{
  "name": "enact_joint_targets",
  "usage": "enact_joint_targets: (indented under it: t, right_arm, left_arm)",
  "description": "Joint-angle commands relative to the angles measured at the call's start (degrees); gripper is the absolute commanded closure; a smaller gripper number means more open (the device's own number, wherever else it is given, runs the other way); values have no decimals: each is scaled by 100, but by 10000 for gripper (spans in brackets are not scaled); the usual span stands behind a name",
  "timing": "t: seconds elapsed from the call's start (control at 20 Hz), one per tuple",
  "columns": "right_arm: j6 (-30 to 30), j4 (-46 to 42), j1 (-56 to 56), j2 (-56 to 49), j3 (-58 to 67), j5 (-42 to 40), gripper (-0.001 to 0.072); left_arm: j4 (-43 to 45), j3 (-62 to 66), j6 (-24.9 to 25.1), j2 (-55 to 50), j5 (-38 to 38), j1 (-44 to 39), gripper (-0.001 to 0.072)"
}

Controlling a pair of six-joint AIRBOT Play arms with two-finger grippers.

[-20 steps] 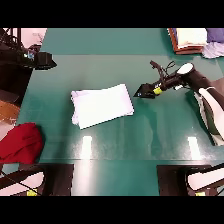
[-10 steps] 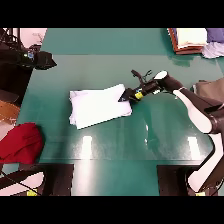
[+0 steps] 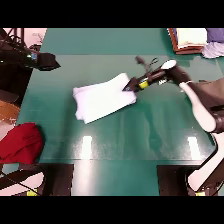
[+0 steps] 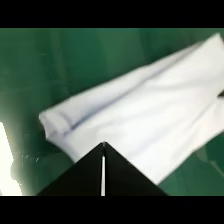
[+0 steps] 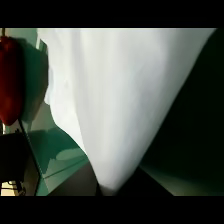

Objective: Fold the shirts.

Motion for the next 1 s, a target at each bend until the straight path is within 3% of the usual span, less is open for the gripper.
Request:
enact_joint_targets:
  t: [0.0, 0.25, 0.55, 0.75, 0.95]
  right_arm:
    - [203, -186, -999, 590, 76, 236, 692]
    - [669, -1663, -2828, 1596, 76, 20, 692]
    - [704, -1443, -4461, 1755, 83, -949, 692]
    - [483, -632, -4800, 1665, 87, -1574, 692]
    - [337, -577, -4913, 1685, 675, -1449, 692]
  left_arm:
    - [-9, 0, 2, -2, 227, -560, 676]
    - [-9, 0, 2, -4, 831, -1257, 676]
    - [-26, 0, -4, -9, 1104, -1620, 676]
    - [-50, 0, -24, -22, 1110, -1648, 676]
    - [-52, 0, -24, -20, 1106, -1648, 676]
